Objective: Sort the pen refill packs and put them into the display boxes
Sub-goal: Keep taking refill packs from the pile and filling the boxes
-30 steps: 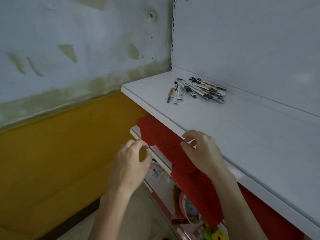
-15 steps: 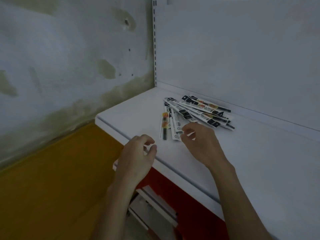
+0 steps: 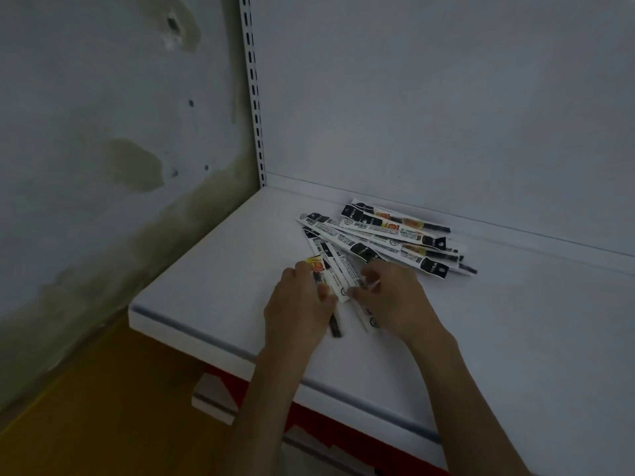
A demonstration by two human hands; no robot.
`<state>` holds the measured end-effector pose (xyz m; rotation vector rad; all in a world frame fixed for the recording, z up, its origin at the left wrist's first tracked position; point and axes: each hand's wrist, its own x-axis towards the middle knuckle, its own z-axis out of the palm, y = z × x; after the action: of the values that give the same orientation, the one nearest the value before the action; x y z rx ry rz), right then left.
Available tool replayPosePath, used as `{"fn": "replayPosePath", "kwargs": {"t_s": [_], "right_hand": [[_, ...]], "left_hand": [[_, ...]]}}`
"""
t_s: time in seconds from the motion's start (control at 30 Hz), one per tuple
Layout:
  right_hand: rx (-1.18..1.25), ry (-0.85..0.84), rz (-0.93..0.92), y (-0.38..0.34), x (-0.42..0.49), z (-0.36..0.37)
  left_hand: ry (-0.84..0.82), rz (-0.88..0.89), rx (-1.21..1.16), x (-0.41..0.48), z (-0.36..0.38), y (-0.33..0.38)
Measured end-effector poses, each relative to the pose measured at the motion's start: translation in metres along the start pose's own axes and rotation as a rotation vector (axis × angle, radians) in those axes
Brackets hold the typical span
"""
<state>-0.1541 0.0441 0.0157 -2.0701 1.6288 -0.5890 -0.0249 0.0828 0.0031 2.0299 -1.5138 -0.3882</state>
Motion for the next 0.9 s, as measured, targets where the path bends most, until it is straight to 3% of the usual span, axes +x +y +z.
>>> {"fn": "replayPosePath", "kwargs": {"t_s": [0.2,0.5,0.67,0.9], "right_hand": [[0.229,-0.04,0.097,-0.019,0.004,0.017],[0.651,-0.126,0.258,-0.046,-0.002,0.033],[0.801,-0.202,0.254,-0.053,-0.007,0.035],[1.041,-0.119,0.333,-0.052,-0.015,0.031]], "left_hand": [[-0.035,-0.072,-0.238,0.012,-0.014,-0.018],[-0.201,0.03,-0.455,0.018,-0.027,-0.038],[-0.287,0.045,-0.563,0.018,-0.035,-0.042],[-0.393,-0.023,-0.741,0.017,-0.035,-0.042]]}}
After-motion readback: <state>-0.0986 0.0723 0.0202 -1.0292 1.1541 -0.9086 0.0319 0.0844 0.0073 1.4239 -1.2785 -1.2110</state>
